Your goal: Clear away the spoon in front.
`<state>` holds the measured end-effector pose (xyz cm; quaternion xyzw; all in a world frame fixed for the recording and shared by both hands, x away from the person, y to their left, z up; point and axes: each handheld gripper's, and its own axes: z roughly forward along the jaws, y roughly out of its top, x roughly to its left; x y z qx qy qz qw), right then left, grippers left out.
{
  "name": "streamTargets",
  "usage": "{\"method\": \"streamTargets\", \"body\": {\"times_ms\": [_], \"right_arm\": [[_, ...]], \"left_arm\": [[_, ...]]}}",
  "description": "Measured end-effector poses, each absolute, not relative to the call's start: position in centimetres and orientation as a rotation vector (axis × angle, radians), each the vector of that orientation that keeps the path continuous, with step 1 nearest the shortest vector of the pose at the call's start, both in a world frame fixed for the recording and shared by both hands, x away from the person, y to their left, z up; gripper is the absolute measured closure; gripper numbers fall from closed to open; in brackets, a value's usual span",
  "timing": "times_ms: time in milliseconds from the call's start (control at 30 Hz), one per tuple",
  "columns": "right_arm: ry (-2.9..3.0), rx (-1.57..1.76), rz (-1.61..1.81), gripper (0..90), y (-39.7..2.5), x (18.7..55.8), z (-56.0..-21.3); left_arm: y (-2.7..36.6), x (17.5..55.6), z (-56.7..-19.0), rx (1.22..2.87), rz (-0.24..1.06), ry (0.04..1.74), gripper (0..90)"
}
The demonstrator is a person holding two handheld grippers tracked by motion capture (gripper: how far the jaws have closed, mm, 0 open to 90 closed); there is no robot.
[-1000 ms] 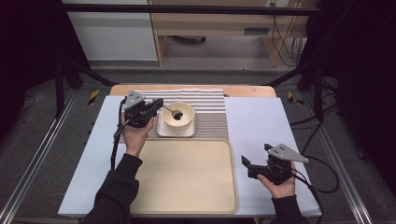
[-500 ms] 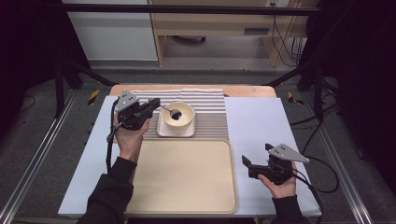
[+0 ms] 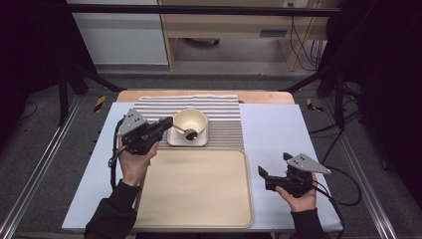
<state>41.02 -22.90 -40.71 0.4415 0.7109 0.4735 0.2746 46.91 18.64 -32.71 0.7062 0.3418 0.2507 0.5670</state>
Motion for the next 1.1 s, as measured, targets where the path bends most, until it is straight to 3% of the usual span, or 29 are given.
{"method": "streamTargets", "body": {"times_ms": [1100], "right_arm": [[1.912, 1.181, 1.279, 4.2, -22.8, 40.8, -40.6]], "left_arm": [[15.9, 40.1, -37.0, 1.79, 0.419, 0.732, 88.7]]}}
